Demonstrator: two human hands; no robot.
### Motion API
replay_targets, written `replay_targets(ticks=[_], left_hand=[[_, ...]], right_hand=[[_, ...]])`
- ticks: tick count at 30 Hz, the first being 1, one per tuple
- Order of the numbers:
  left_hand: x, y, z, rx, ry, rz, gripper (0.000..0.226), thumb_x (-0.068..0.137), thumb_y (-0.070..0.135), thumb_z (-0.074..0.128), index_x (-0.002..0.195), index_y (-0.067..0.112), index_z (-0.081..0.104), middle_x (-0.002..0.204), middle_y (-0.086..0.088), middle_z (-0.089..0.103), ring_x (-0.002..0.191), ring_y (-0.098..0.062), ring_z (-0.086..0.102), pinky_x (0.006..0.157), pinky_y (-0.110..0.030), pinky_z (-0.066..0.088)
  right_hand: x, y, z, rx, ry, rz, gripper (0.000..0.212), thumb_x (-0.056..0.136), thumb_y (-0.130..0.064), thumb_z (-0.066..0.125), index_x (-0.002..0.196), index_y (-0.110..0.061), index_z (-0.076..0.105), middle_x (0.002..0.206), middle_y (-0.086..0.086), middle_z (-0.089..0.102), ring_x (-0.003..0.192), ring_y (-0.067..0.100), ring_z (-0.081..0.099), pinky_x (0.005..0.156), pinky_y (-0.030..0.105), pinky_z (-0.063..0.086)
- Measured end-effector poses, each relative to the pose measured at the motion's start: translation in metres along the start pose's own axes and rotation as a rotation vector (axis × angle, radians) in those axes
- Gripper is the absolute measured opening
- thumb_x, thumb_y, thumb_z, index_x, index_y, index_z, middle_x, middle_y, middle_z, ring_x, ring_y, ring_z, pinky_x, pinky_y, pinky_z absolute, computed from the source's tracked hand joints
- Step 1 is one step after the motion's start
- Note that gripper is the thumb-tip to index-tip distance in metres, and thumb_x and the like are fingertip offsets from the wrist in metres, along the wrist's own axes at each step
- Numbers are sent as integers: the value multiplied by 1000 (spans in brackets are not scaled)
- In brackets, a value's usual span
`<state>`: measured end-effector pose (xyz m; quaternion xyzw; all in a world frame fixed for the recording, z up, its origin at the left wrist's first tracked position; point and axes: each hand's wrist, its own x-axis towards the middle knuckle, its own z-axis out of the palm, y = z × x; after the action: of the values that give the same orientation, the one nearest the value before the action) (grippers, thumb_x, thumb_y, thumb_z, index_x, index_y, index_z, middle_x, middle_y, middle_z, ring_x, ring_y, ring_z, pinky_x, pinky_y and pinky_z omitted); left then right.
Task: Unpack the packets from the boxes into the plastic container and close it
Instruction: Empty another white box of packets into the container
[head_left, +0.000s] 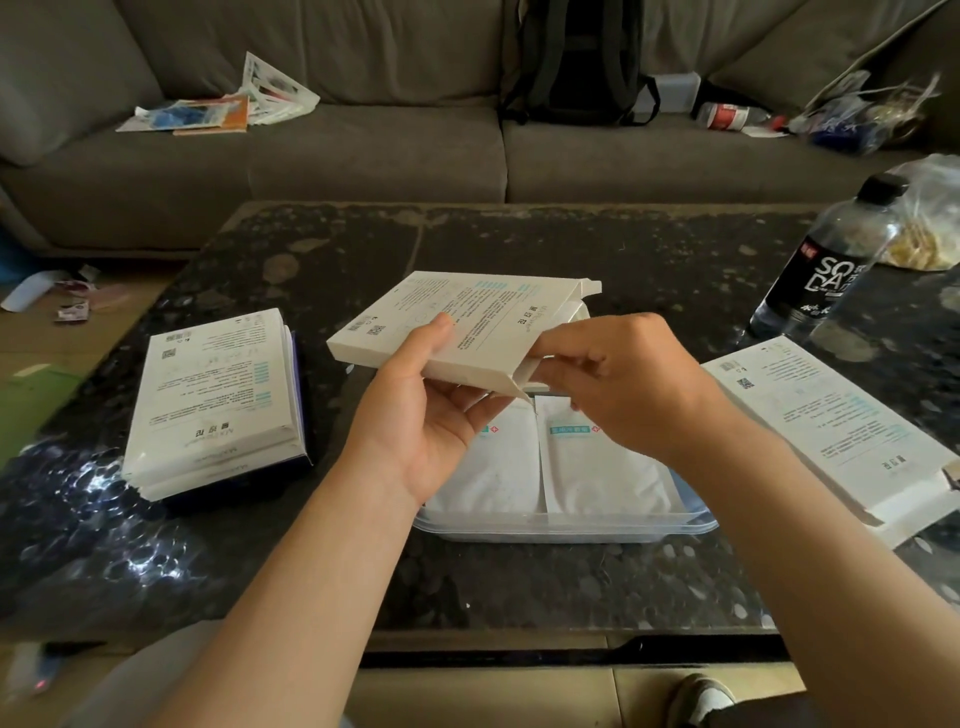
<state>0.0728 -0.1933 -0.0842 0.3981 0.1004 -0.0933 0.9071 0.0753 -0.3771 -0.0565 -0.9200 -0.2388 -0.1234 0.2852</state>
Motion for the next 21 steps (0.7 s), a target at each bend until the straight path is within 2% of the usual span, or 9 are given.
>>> replay_targets(ticks=[2,5,10,15,18,21], left_hand=[[1,2,-1,1,3,-2,31,100,26,63,130,21,63,112,-11,78,101,-25,78,75,-38,65],[1,6,-2,-11,4,-23,35,99,25,64,134,19,61,114,-13,78,101,-26,78,70,-38,65],[3,9,-3,-41,6,-26,41,99,23,65,139,19,59,117,-13,77,102,-27,78,70,-41,65],[2,11,-5,-84,10,-14,40,98,20,66,137,21,59,116,-13,78,103,-28,78,69,-40,65],[1,12,-4,-112,1,-13,35,98,20,65,133,19,60,110,-13,79,98,-26,79,67,-38,65],[0,11,-2,-134,1,-2,32,99,19,64,131,18,60,111,-14,79,100,-28,78,73,-40,67]], right_hand=[[0,1,4,-89,105,-106,21,91,-11,72,109,-18,79,116,3,75,103,24,72,74,39,63],[-1,-2,10,-169,226,-147,14,85,-8,77,99,-10,80,102,11,73,97,34,72,61,45,62],[-1,-8,13,-215,259,-108,11,79,1,82,82,-6,73,96,13,67,97,39,70,53,43,61],[-1,-13,11,-208,251,-91,11,80,-3,81,84,-10,74,104,12,65,101,40,68,54,31,60],[-1,-13,11,-186,294,-77,7,86,-3,75,85,-10,73,108,13,61,113,42,63,59,30,62],[0,-9,12,-175,330,-115,9,91,-1,69,85,-7,70,113,12,64,118,38,62,60,29,62]])
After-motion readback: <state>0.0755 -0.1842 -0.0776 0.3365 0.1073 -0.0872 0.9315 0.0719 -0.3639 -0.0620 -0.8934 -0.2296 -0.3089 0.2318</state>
